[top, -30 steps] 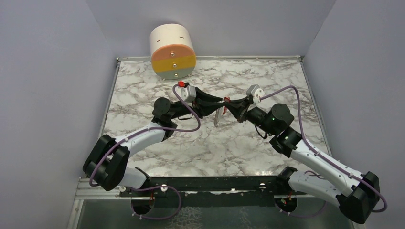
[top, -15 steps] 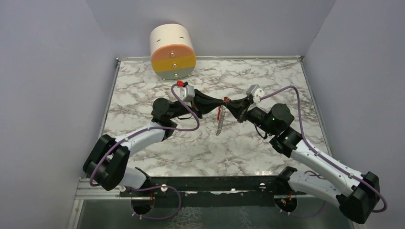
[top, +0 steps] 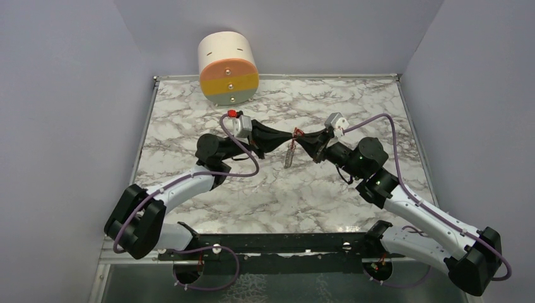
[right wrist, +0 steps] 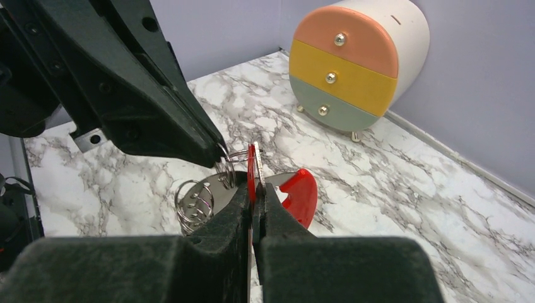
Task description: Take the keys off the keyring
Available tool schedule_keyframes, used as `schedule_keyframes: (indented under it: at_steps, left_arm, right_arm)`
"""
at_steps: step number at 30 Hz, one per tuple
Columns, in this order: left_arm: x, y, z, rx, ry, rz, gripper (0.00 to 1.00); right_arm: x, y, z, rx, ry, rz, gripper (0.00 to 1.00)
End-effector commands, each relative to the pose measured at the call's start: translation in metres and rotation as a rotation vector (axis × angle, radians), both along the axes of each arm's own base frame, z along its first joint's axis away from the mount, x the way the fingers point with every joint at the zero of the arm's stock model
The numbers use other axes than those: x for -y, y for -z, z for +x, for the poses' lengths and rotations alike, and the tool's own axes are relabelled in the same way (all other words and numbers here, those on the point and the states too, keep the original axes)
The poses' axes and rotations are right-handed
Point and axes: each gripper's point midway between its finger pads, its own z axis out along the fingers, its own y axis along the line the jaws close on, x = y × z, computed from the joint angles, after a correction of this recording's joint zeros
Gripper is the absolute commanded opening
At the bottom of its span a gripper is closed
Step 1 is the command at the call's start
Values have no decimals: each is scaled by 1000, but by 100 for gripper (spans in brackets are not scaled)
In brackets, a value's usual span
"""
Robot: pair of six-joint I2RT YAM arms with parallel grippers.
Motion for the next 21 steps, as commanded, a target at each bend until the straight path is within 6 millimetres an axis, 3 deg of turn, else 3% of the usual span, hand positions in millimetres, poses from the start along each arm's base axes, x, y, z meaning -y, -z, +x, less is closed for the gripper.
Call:
schedule_keyframes:
  at_steps: [1,21]
  left_arm:
    - [-13,-26,-12,85,-35,-41,0]
    - [-38,-47,-25,188,-142,-108,0]
  right_arm:
    - [4,-22,4,54,30,27,1]
    - [0,-17,5,38,17,24,1]
